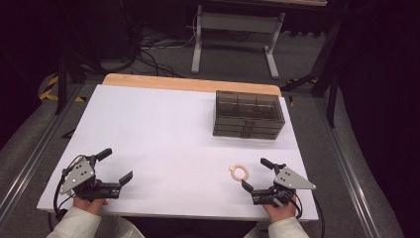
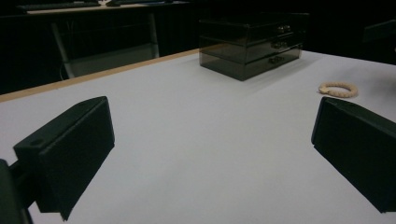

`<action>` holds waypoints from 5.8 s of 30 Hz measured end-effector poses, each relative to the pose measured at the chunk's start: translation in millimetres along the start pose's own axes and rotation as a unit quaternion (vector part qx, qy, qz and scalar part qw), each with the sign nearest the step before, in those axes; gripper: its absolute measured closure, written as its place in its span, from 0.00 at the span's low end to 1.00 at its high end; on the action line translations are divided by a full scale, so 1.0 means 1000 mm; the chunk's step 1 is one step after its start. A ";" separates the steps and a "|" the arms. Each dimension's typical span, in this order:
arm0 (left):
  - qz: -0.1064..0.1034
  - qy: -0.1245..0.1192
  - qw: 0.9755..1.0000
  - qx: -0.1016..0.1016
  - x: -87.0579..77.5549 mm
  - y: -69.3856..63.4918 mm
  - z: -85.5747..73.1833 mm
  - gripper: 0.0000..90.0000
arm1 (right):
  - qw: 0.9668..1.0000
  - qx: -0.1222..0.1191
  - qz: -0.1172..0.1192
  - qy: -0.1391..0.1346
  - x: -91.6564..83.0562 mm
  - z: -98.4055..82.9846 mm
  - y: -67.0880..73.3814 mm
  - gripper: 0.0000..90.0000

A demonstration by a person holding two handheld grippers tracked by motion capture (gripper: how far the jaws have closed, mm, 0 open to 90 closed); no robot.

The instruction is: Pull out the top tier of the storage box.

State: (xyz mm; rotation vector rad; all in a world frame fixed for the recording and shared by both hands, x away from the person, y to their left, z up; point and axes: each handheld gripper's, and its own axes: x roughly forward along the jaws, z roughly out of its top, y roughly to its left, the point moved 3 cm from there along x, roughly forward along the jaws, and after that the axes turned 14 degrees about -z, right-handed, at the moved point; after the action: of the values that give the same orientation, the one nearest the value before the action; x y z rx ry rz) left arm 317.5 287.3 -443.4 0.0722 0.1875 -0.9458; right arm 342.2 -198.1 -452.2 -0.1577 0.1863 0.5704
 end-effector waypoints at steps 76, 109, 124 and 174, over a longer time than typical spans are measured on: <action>-0.005 0.006 1.000 0.002 -0.001 -0.001 0.002 0.00 | 0.997 -0.075 0.028 0.006 0.029 0.054 -0.010 0.04; -0.006 0.007 1.000 0.000 -0.001 -0.001 0.002 0.00 | 0.935 -0.334 -0.106 0.062 0.038 0.075 0.001 0.18; -0.008 0.007 1.000 0.007 -0.002 0.000 0.003 0.00 | 0.876 -0.442 -0.178 0.070 0.051 0.065 0.004 0.30; -0.012 0.006 1.000 0.004 0.000 -0.001 0.004 0.00 | 0.705 -0.636 -0.307 0.072 0.099 0.031 -0.016 0.58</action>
State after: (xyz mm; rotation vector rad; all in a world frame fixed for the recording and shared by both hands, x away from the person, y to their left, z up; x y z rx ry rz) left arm 316.9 286.5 -439.7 0.0826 0.1954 -0.9694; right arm 437.0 -153.6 -442.2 -1.5769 -0.1543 -0.0923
